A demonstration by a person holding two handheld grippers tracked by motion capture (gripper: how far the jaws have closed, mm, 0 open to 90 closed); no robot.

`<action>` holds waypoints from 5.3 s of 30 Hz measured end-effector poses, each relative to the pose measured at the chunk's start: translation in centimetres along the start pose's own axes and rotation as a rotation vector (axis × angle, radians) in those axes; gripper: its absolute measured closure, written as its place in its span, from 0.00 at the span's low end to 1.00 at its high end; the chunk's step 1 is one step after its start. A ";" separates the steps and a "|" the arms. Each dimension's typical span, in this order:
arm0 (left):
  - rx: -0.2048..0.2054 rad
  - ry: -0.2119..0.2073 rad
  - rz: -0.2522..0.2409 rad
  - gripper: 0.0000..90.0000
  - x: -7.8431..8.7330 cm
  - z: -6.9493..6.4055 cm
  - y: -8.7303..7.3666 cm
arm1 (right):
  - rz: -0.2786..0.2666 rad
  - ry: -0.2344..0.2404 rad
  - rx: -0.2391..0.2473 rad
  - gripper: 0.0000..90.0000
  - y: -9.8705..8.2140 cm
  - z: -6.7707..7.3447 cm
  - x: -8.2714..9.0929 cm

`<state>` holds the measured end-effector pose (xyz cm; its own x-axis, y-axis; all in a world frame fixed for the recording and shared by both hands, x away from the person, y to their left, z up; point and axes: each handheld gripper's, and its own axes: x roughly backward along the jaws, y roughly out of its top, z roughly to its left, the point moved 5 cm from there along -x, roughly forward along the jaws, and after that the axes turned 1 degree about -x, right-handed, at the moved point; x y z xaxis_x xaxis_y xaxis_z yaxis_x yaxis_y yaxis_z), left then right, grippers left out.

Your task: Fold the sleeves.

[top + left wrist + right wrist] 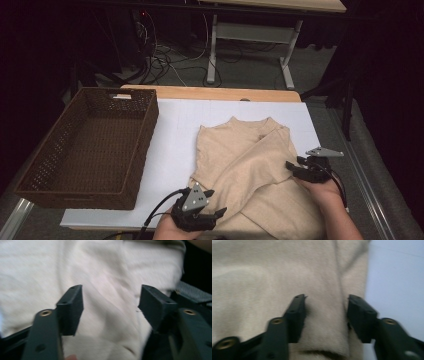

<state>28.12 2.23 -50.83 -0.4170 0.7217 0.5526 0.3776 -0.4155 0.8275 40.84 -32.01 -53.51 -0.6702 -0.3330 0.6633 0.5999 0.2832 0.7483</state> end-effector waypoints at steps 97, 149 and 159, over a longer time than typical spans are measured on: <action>0.086 0.070 -0.086 0.06 0.2 5.3 -2.2 | -0.084 -0.126 0.048 0.82 0.3 -3.8 5.9; -0.079 -0.068 -0.091 0.60 1.3 0.2 0.0 | -0.163 -0.130 0.016 0.79 -5.0 -1.2 9.2; -0.131 -0.026 0.202 0.25 -3.7 -0.4 -1.8 | -0.204 -0.128 -0.012 0.77 -7.8 0.0 11.4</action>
<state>28.68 0.07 -54.28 -0.3217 0.6299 0.7069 0.3401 -0.6199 0.7072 28.51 -37.98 -51.75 -0.8273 -0.2657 0.4950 0.4510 0.2112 0.8672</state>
